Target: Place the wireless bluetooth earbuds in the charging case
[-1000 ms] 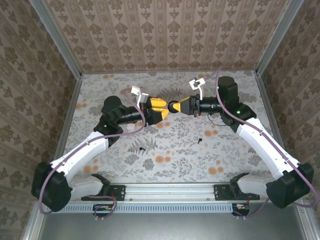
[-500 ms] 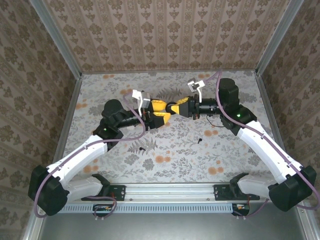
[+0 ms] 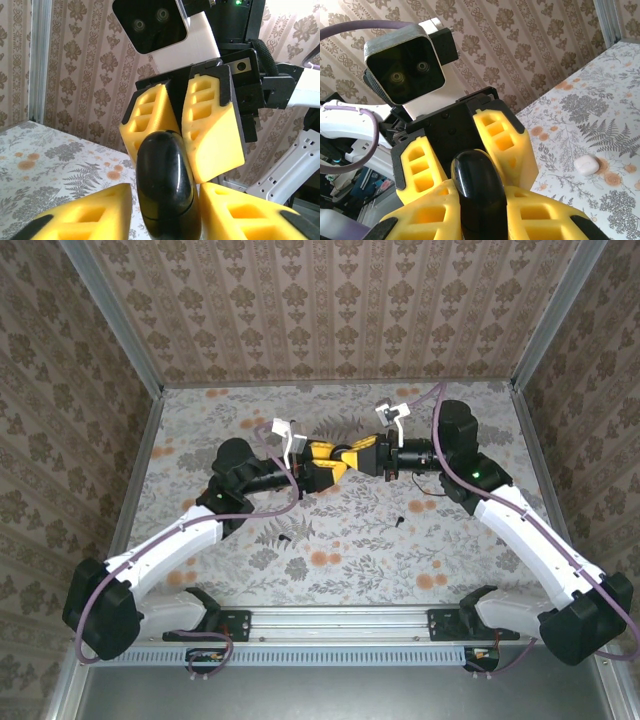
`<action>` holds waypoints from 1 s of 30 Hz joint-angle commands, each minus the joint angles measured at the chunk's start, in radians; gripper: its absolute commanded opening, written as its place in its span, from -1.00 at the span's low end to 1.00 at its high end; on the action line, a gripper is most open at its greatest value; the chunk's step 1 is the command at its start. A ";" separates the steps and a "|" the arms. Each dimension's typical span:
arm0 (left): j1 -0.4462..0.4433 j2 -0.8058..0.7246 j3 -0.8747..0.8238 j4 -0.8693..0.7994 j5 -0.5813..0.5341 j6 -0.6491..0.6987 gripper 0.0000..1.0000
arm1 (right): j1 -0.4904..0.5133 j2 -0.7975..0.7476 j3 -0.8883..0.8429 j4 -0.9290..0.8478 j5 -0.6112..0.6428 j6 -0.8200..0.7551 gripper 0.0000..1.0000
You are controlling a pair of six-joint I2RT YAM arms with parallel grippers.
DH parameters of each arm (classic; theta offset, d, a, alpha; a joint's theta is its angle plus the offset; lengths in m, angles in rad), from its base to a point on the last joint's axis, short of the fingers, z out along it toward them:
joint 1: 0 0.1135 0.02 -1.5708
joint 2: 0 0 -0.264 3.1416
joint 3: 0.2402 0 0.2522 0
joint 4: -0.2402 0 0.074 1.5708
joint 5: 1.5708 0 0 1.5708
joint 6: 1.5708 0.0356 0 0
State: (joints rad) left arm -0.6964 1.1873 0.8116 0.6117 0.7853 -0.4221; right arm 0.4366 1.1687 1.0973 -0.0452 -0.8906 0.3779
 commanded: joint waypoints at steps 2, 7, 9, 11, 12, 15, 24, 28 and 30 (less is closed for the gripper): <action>-0.004 -0.005 -0.011 0.043 -0.004 -0.006 -0.52 | 0.005 -0.034 -0.019 0.051 -0.008 0.018 -0.85; -0.005 -0.018 -0.015 0.024 -0.006 0.010 -0.88 | 0.007 -0.039 -0.030 0.057 -0.004 0.030 -0.83; -0.004 -0.021 -0.014 0.008 -0.003 0.019 -1.00 | 0.007 -0.041 -0.033 0.058 0.005 0.036 -0.78; -0.003 -0.026 -0.009 -0.015 0.012 0.032 -1.00 | 0.007 -0.041 -0.033 0.051 0.018 0.039 -0.68; -0.005 -0.027 -0.002 -0.032 0.022 0.041 -1.00 | 0.007 -0.038 -0.033 0.042 0.031 0.040 -0.61; -0.008 -0.028 0.024 -0.089 0.050 0.071 -1.00 | 0.007 -0.032 -0.026 -0.001 0.079 0.039 -0.42; -0.042 -0.029 0.075 -0.220 0.057 0.163 -1.00 | -0.008 0.006 0.006 -0.138 0.200 0.059 -0.37; -0.066 -0.027 0.105 -0.328 0.042 0.210 -1.00 | -0.015 0.008 -0.016 -0.124 0.214 0.111 -0.28; -0.073 -0.034 0.106 -0.346 0.035 0.213 -1.00 | -0.024 0.008 -0.033 -0.126 0.231 0.138 -0.23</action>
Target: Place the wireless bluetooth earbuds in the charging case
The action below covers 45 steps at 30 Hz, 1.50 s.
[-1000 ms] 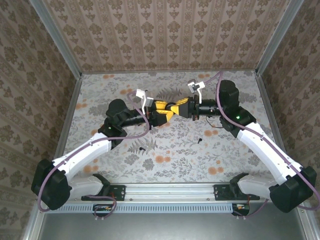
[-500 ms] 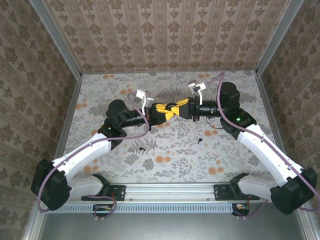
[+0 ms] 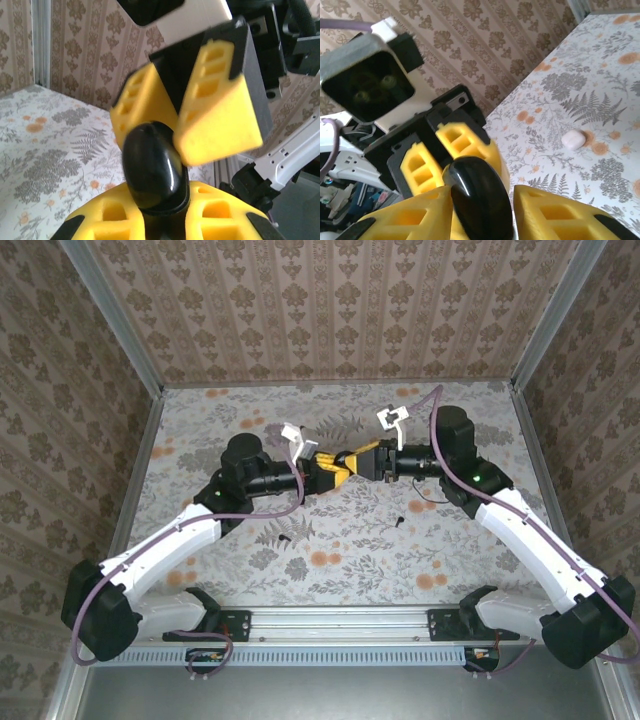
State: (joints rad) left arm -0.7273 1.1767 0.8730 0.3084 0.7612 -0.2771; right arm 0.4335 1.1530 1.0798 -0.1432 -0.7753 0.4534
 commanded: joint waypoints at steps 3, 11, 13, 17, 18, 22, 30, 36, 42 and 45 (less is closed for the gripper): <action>-0.053 -0.042 0.030 -0.047 0.040 0.071 -1.00 | -0.037 0.024 -0.043 -0.020 0.122 0.108 -0.16; -0.061 -0.119 -0.036 -0.095 -0.033 0.107 -1.00 | -0.043 0.009 -0.113 0.072 0.037 0.222 -0.09; -0.061 -0.147 -0.051 -0.140 -0.068 0.128 -1.00 | -0.043 -0.013 -0.123 0.077 0.025 0.234 -0.06; -0.058 -0.207 -0.076 -0.259 -0.163 0.176 -1.00 | -0.044 -0.078 -0.135 0.047 0.046 0.236 -0.04; -0.057 -0.224 -0.083 -0.288 -0.182 0.184 -1.00 | -0.044 -0.094 -0.136 0.025 0.060 0.233 -0.04; -0.050 -0.297 -0.123 -0.366 -0.243 0.199 -1.00 | -0.043 -0.135 -0.157 -0.049 0.110 0.219 -0.05; -0.025 -0.398 -0.181 -0.364 -0.164 0.167 -1.00 | 0.103 -0.158 -0.204 0.093 0.035 0.157 0.08; 0.002 -0.371 -0.153 -0.262 0.036 0.095 -1.00 | 0.172 -0.112 -0.160 0.114 -0.011 0.056 0.20; 0.002 -0.343 -0.108 -0.224 0.107 0.046 -1.00 | 0.186 -0.070 -0.103 0.125 -0.093 0.013 0.22; 0.003 -0.331 -0.091 -0.209 0.114 0.035 -1.00 | 0.197 -0.061 -0.086 0.120 -0.113 -0.016 0.22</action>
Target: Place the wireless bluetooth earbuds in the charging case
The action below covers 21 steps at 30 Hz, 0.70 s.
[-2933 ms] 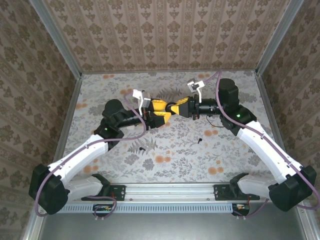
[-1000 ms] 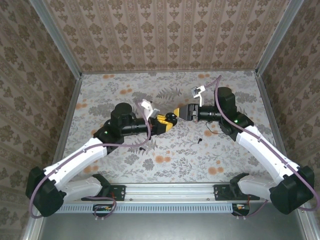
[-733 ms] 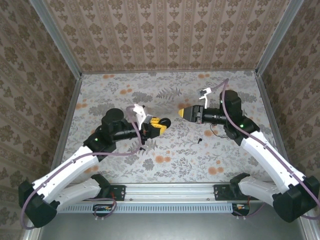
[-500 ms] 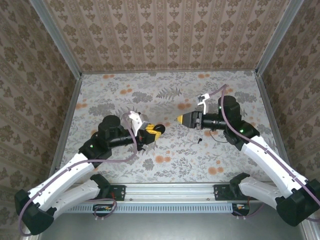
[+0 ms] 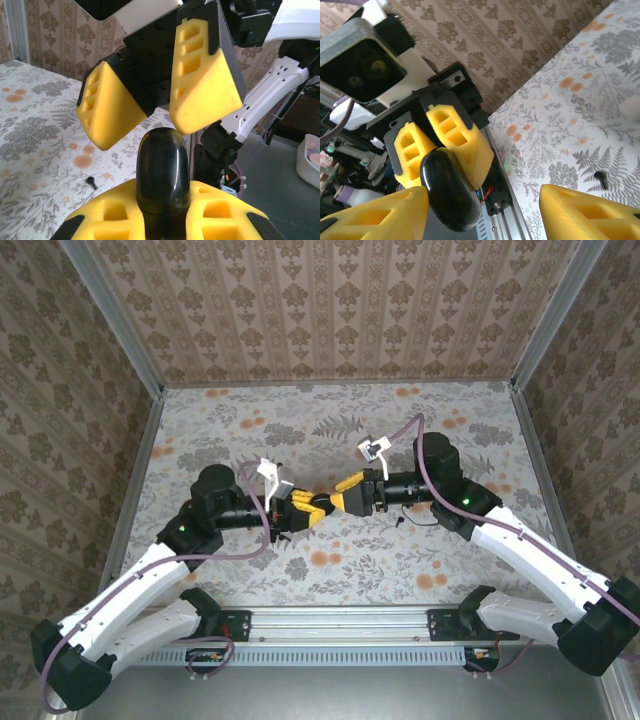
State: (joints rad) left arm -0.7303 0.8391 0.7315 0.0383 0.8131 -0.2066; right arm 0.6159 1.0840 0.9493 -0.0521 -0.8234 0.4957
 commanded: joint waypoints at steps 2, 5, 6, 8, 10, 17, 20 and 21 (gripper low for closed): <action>0.006 0.019 0.061 0.065 0.066 -0.037 -1.00 | 0.018 0.017 0.054 0.028 -0.081 -0.070 0.22; 0.008 0.042 0.080 0.063 0.075 -0.039 -1.00 | 0.021 0.026 0.062 0.023 -0.093 -0.083 0.17; 0.008 0.049 0.085 0.063 0.078 -0.039 -1.00 | 0.022 0.029 0.063 0.021 -0.097 -0.087 0.15; 0.010 0.061 0.093 0.064 0.081 -0.038 -1.00 | 0.022 0.037 0.069 0.006 -0.093 -0.100 -0.01; 0.012 0.075 0.099 0.061 0.088 -0.037 -1.00 | 0.022 0.048 0.077 -0.016 -0.086 -0.119 -0.26; 0.024 0.111 0.104 0.047 0.078 -0.025 -1.00 | 0.021 0.093 0.100 -0.028 -0.041 -0.134 -0.77; 0.033 0.095 0.096 0.025 -0.009 -0.020 -0.45 | 0.019 0.106 0.094 0.004 -0.006 -0.111 -0.84; 0.038 0.085 0.089 0.013 -0.052 -0.023 -0.24 | 0.018 0.108 0.091 0.021 0.010 -0.103 -0.86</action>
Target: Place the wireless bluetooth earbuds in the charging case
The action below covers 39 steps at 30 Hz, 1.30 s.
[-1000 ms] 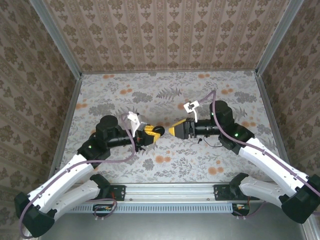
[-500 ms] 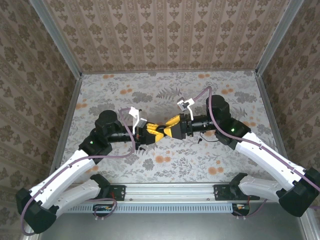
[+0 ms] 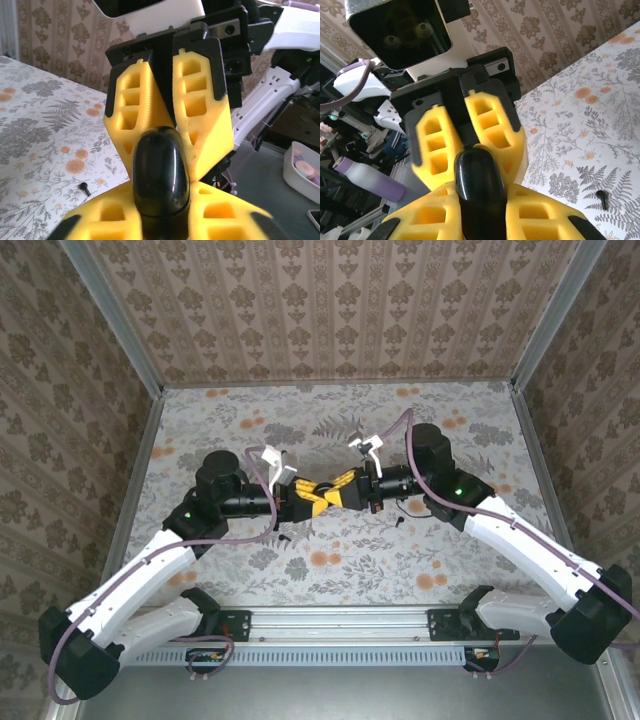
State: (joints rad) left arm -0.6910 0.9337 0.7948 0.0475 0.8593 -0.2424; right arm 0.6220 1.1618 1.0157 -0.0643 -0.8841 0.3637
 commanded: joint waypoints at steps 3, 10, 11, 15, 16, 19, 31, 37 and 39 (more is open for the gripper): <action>0.030 -0.044 -0.019 0.025 -0.155 -0.025 0.17 | 0.005 0.027 0.001 0.098 0.107 0.065 -0.88; 0.079 -0.087 -0.143 0.257 -0.074 -0.159 0.24 | -0.025 0.037 -0.025 0.201 0.110 0.133 -0.89; 0.079 -0.082 -0.148 0.284 -0.060 -0.169 0.22 | -0.025 0.044 -0.024 0.212 0.103 0.140 -0.89; 0.079 -0.059 -0.154 0.358 -0.031 -0.199 0.14 | -0.024 0.066 -0.022 0.256 0.068 0.180 -0.89; 0.079 -0.053 -0.154 0.372 -0.029 -0.205 0.11 | -0.025 0.070 -0.023 0.264 0.061 0.187 -0.89; 0.080 -0.038 -0.150 0.389 -0.022 -0.205 0.03 | -0.025 0.070 -0.024 0.270 0.048 0.192 -0.89; 0.094 -0.009 -0.164 0.486 -0.017 -0.254 -0.26 | -0.025 0.052 -0.041 0.295 0.004 0.201 -0.89; 0.094 0.007 -0.156 0.482 0.003 -0.258 -0.48 | -0.025 0.056 -0.037 0.320 0.002 0.211 -0.89; 0.094 0.009 -0.152 0.480 0.005 -0.256 -0.52 | -0.025 0.059 -0.034 0.318 0.002 0.210 -0.89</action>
State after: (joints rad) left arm -0.5945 0.9360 0.6369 0.4953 0.8383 -0.4915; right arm 0.5941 1.2278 0.9840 0.2043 -0.8631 0.5579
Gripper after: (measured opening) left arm 0.248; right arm 0.179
